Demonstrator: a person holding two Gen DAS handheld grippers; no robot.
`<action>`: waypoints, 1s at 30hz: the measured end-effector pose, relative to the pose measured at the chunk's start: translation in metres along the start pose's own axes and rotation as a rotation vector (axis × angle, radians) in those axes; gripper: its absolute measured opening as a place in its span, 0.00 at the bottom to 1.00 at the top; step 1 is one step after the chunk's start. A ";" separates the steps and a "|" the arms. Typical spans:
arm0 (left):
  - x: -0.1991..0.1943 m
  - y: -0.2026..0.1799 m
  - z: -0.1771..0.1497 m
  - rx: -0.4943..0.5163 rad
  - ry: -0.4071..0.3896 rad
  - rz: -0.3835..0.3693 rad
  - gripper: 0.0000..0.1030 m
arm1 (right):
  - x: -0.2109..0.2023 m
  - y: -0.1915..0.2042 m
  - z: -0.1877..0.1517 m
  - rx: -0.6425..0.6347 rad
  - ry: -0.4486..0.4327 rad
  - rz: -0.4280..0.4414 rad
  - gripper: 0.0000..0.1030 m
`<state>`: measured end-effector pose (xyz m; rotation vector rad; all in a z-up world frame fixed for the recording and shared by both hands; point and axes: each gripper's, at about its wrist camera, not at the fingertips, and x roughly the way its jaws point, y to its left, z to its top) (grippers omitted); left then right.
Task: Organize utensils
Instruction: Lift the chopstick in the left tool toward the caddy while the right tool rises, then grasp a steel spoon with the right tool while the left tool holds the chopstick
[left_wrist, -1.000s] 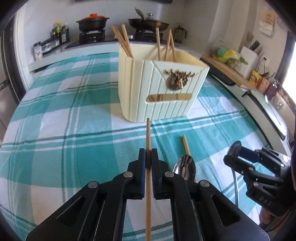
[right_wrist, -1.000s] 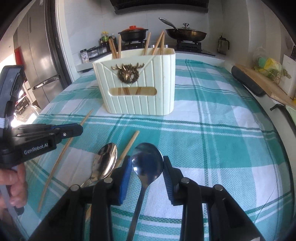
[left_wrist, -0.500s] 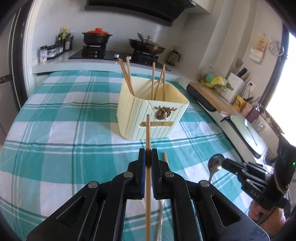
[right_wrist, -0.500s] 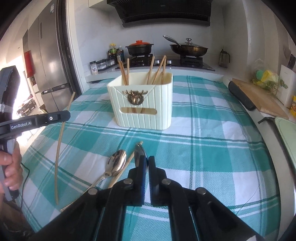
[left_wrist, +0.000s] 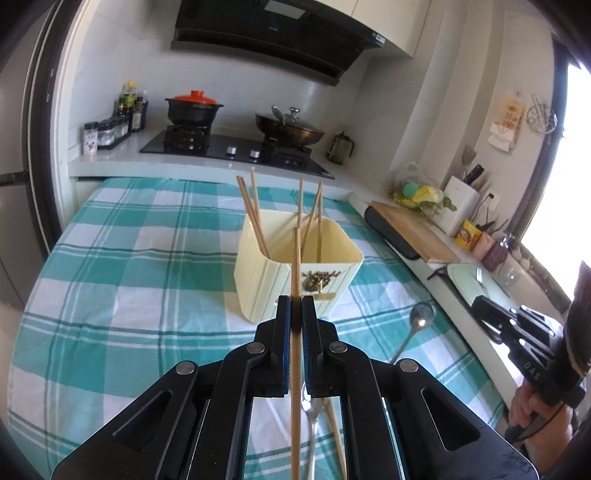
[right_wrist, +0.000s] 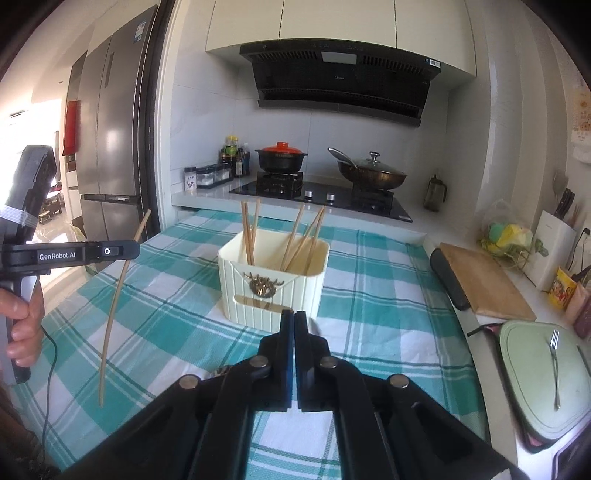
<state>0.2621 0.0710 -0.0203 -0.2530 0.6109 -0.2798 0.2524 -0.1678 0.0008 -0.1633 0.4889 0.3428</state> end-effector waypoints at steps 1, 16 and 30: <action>0.001 0.001 -0.001 -0.004 0.000 0.000 0.03 | 0.001 -0.002 0.002 0.008 0.000 0.007 0.00; 0.015 0.012 -0.020 -0.035 0.040 0.028 0.03 | 0.070 -0.132 -0.074 0.472 0.301 0.055 0.05; 0.025 0.011 -0.023 -0.019 0.058 0.055 0.03 | 0.203 -0.152 -0.122 0.967 0.444 0.282 0.49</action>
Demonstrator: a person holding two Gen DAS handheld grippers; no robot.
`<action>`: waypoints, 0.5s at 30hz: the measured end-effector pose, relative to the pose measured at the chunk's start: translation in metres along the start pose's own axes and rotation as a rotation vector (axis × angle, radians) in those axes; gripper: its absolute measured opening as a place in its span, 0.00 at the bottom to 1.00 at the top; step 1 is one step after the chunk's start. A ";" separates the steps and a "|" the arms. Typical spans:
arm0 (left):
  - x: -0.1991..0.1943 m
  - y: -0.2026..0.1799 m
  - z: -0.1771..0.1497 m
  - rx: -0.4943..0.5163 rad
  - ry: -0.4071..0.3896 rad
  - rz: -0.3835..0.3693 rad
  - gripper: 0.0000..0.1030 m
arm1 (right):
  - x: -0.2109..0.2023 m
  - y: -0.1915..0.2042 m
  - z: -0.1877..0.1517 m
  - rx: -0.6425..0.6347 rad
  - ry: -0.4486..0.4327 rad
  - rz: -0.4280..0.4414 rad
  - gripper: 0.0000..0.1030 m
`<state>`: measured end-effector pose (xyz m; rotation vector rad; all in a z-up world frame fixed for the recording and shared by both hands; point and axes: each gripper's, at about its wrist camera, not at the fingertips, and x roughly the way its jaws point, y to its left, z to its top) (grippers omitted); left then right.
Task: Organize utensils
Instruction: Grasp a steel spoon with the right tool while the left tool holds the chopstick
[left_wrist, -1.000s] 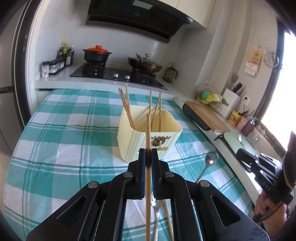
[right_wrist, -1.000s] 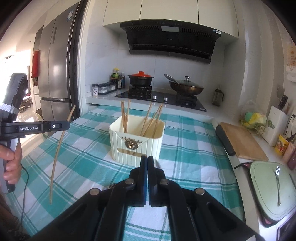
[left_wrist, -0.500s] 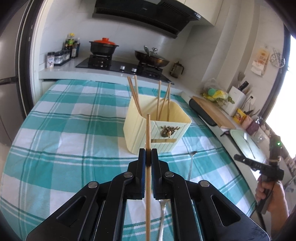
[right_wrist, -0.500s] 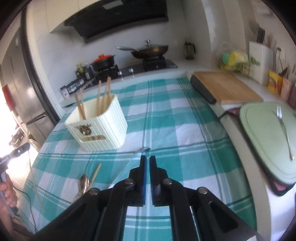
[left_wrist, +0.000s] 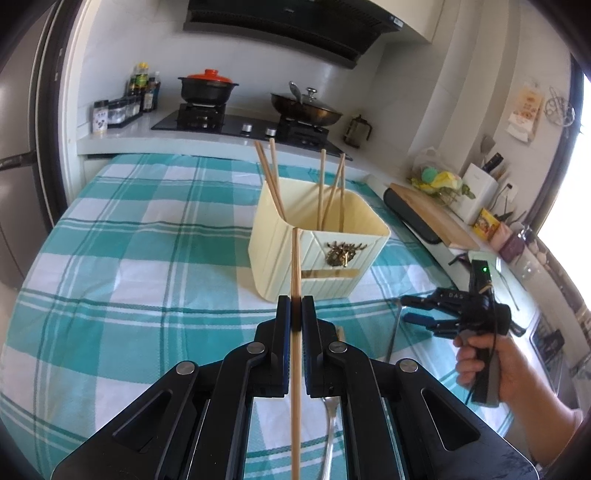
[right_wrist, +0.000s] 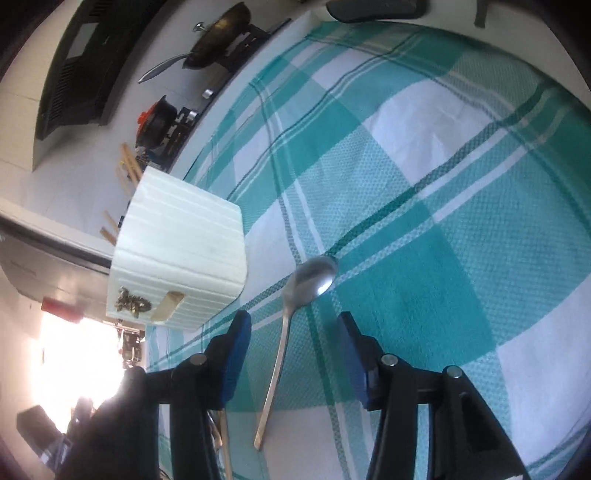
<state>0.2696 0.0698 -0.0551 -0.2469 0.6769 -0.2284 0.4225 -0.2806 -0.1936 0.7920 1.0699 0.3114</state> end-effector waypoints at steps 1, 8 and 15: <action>0.002 0.000 -0.001 0.000 0.004 0.001 0.03 | 0.004 0.000 0.002 0.014 -0.010 0.011 0.47; 0.013 0.006 -0.002 -0.011 0.032 -0.001 0.03 | 0.022 -0.008 0.020 0.115 -0.027 0.059 0.12; -0.005 0.001 0.009 -0.030 -0.033 -0.033 0.03 | -0.049 0.077 -0.011 -0.257 -0.149 0.063 0.07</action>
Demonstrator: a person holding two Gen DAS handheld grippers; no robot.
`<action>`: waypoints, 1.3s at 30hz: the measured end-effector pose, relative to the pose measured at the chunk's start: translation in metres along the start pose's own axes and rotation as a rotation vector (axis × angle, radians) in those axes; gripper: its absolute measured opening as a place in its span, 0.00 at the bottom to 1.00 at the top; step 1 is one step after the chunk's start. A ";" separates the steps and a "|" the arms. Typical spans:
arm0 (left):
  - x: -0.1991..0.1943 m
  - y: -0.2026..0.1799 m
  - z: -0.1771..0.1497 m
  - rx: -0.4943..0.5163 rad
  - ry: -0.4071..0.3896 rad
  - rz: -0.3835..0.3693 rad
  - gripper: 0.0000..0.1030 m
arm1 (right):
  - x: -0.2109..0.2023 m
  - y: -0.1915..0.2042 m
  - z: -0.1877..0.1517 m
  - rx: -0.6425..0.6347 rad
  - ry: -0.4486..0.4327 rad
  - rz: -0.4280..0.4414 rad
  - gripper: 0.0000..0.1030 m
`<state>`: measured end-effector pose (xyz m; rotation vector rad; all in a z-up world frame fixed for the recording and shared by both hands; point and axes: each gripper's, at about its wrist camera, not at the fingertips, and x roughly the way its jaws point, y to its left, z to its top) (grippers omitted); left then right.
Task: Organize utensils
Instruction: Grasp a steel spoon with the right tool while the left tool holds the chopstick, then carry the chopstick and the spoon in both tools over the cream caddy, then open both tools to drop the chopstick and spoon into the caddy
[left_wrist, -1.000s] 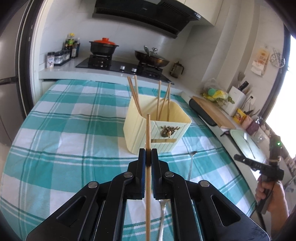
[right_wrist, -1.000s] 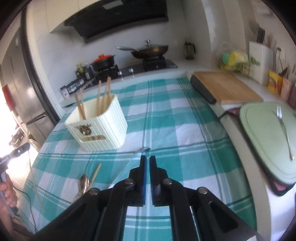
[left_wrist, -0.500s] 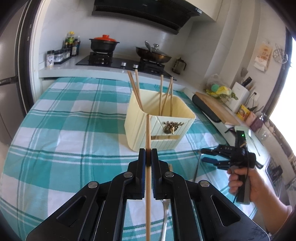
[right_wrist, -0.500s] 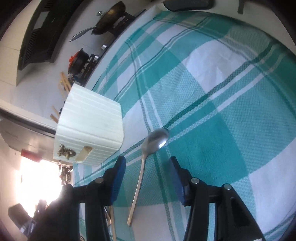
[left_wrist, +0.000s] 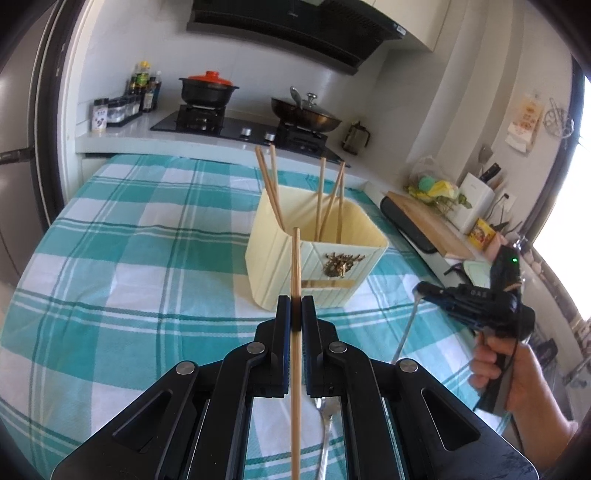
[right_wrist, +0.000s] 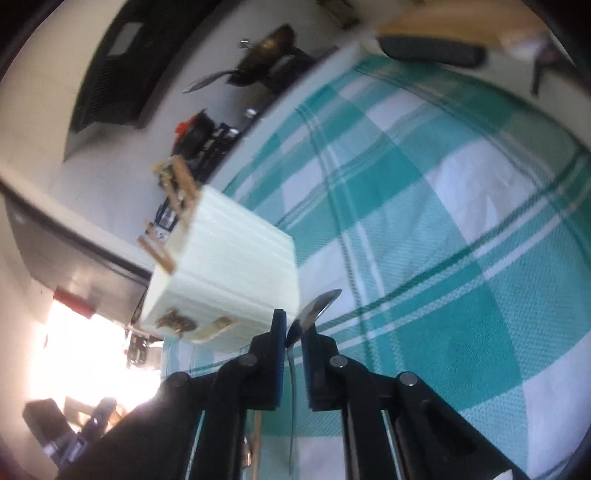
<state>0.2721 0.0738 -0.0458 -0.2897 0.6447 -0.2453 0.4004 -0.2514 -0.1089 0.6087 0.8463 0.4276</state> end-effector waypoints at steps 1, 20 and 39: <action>-0.003 -0.001 0.003 -0.006 -0.015 -0.010 0.03 | -0.014 0.018 -0.001 -0.058 -0.023 0.001 0.06; 0.027 -0.029 0.143 0.033 -0.203 -0.052 0.03 | -0.060 0.172 0.068 -0.425 -0.215 0.159 0.04; 0.180 -0.003 0.144 0.018 -0.020 0.085 0.04 | 0.107 0.136 0.095 -0.420 0.090 -0.011 0.07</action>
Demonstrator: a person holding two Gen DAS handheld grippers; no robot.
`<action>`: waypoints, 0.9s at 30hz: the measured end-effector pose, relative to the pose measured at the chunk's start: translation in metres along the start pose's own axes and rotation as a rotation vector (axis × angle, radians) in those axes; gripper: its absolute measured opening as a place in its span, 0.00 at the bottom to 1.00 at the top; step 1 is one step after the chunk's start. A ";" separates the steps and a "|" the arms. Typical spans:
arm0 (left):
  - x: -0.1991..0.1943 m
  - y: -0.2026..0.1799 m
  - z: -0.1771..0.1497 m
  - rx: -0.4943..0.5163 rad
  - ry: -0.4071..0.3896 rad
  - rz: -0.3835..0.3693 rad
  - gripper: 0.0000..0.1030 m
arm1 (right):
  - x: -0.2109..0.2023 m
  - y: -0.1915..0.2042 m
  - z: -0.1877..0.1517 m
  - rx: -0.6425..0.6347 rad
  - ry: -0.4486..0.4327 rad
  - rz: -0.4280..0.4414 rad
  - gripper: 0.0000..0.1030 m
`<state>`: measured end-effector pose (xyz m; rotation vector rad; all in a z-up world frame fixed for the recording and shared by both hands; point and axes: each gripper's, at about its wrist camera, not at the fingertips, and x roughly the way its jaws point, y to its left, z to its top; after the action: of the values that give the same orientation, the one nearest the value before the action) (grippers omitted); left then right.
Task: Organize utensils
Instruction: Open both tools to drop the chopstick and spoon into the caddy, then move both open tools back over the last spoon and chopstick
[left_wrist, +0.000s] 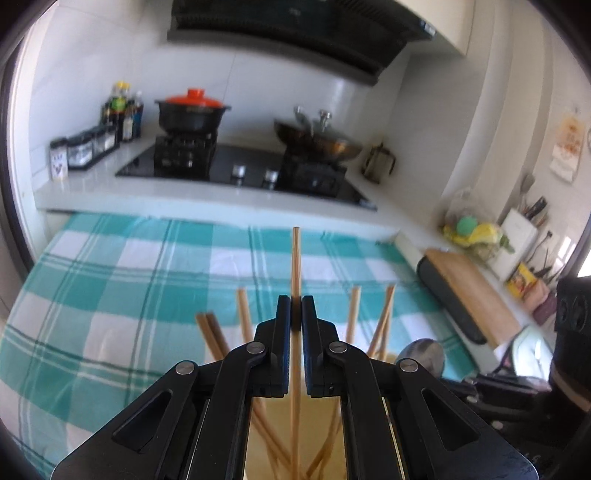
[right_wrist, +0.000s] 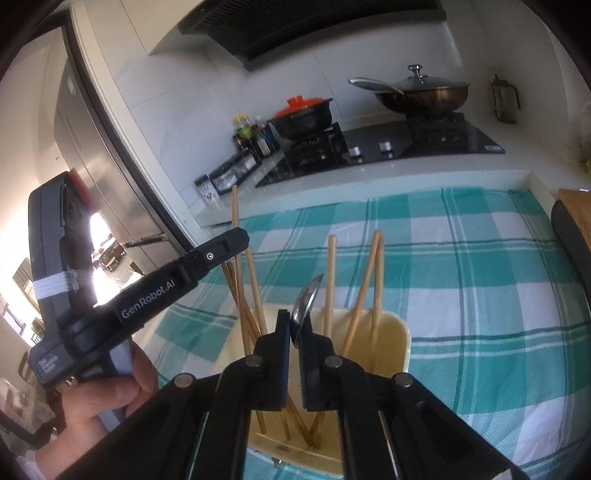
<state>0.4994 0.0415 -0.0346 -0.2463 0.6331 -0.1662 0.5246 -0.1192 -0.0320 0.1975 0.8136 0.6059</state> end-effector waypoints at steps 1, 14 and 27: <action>0.003 0.000 -0.004 -0.002 0.022 0.007 0.04 | 0.004 -0.001 -0.001 0.004 0.017 -0.011 0.08; -0.137 0.007 -0.063 0.173 0.037 0.099 0.96 | -0.108 0.047 -0.044 -0.239 -0.001 -0.187 0.49; -0.196 0.007 -0.267 0.161 0.242 0.139 0.96 | -0.145 0.062 -0.291 -0.221 0.133 -0.371 0.48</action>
<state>0.1835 0.0453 -0.1340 -0.0252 0.8699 -0.1128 0.2088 -0.1701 -0.1155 -0.1952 0.8778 0.3558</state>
